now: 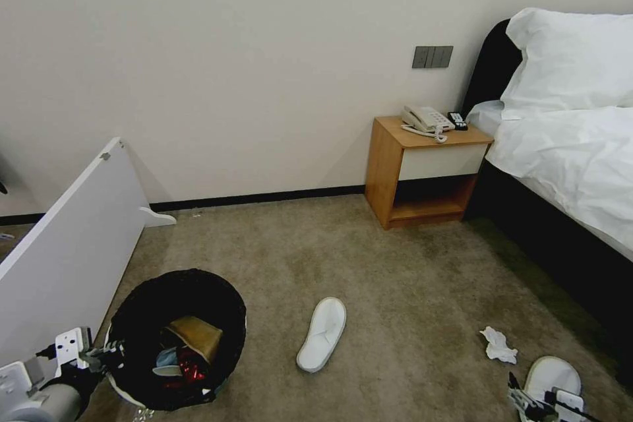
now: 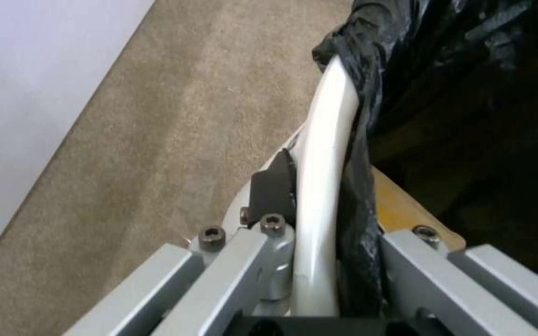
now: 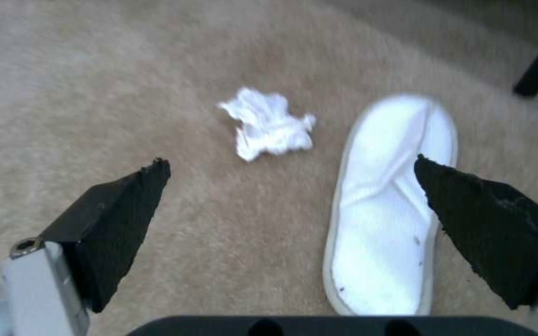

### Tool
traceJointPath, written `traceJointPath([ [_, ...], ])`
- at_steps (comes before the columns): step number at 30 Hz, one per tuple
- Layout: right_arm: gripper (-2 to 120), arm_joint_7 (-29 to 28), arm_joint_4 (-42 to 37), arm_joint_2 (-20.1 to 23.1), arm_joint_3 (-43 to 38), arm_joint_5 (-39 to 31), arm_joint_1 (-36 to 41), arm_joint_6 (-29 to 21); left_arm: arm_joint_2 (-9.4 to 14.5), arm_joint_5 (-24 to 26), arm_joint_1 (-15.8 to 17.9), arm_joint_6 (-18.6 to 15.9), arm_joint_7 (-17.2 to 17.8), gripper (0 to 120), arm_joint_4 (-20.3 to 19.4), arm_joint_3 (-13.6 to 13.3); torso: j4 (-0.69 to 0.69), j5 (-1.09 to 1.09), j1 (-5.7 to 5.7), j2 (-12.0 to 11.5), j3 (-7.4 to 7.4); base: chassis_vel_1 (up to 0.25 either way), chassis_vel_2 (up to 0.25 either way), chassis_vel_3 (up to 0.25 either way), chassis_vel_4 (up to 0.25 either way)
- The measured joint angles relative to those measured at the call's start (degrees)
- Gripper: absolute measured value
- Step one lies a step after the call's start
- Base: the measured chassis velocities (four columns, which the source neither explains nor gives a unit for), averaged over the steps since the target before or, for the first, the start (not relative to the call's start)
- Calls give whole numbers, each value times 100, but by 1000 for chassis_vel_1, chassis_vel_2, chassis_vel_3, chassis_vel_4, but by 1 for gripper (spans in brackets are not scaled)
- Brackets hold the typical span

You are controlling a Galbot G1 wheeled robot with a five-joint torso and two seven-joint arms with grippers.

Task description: Pick up the trash bin, then pick up the garbage from the floor and place it into the trash bin.

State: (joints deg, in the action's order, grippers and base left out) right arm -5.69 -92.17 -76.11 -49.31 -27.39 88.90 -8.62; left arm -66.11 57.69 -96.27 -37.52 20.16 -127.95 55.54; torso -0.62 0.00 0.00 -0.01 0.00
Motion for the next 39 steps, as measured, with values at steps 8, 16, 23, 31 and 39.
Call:
traceJointPath([
  [8,100,39,1100,4,9,-34,-743,-69,-6,-1,13,-39,48,2,-35,23,0,1,0,0,0,0,0,0,0],
  [16,100,126,1969,42,-58,38,-1400,-66,-19,12,18,-54,66,2,-12,98,0,0,0,1,0,0,0,0,0],
  [23,100,153,2327,55,-116,83,-1719,-30,-28,20,17,-61,70,2,0,129,0,1,0,1,0,0,0,0,0],
  [31,100,128,2252,136,-243,159,-1748,-28,-70,36,-12,-63,71,2,-6,157,0,-1,0,1,0,0,0,0,0],
  [39,100,45,2114,179,-352,204,-1643,-71,-87,55,-36,-63,69,2,-66,162,0,0,0,1,0,0,0,0,0],
])
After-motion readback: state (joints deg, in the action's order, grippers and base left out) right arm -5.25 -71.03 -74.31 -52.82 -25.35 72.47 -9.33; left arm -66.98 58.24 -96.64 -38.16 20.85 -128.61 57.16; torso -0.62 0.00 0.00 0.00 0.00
